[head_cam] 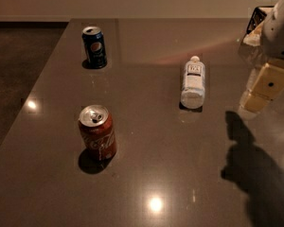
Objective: Place blue plastic bottle upright
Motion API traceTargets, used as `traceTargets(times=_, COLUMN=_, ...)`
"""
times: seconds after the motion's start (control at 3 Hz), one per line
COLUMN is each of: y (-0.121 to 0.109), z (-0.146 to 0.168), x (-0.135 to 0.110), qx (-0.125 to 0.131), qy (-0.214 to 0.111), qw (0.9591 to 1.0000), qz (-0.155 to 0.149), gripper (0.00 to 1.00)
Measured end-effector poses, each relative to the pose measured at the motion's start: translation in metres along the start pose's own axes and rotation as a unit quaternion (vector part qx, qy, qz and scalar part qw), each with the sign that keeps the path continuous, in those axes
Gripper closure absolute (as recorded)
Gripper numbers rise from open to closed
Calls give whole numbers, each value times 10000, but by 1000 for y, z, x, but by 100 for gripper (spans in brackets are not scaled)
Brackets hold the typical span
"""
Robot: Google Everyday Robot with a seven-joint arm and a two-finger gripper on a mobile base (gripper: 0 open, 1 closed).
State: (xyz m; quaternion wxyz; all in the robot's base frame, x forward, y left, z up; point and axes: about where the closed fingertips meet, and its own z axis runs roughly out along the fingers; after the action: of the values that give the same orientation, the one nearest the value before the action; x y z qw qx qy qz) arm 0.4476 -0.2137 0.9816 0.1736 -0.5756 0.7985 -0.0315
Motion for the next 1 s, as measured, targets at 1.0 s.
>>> traceTargets(times=1.0, y=-30, z=19, x=-49, qx=285, qy=-139, qw=9926, qz=1174, gripper=0)
